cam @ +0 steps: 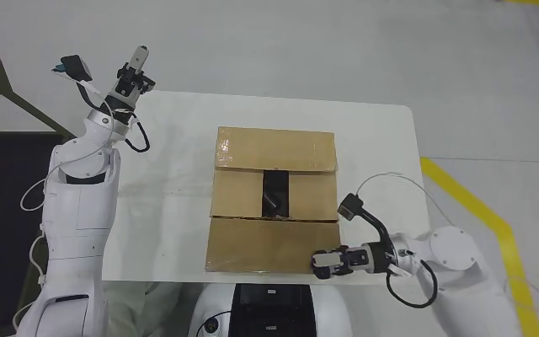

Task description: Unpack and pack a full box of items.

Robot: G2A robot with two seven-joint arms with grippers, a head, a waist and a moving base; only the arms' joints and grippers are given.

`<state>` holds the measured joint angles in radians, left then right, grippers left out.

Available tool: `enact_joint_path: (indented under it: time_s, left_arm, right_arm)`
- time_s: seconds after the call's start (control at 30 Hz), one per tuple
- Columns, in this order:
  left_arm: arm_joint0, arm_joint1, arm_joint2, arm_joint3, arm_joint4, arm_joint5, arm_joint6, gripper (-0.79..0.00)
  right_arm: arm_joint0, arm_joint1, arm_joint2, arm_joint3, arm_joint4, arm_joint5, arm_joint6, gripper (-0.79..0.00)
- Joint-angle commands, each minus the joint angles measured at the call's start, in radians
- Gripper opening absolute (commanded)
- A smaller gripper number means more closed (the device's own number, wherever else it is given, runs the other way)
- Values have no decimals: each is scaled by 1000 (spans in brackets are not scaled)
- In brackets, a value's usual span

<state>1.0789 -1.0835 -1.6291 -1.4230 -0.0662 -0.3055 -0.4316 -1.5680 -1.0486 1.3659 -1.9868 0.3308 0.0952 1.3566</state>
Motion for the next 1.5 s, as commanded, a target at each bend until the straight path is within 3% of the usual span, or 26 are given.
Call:
enact_joint_path:
  time_s: [0.0, 0.33, 0.73, 1.23, 1.47]
  left_arm:
    - [0, 0, 0, 0, 0, 0, 0, 0]
    - [0, 0, 0, 0, 0, 0, 0, 0]
    - [0, 0, 0, 0, 0, 0, 0, 0]
    - [0, 0, 0, 0, 0, 0, 0, 0]
    - [0, 0, 0, 0, 0, 0, 0, 0]
  right_arm:
    - [-5, 4, -3, 3, -26, 3, 5, 0]
    - [-33, 22, 9, 20, -108, 20, -26, 0]
    - [-38, 30, -22, 101, -149, -46, -107, 0]
    - [-30, 34, -53, 155, -140, -78, -188, 0]
    - [-28, 43, -16, 107, -49, -52, -153, 0]
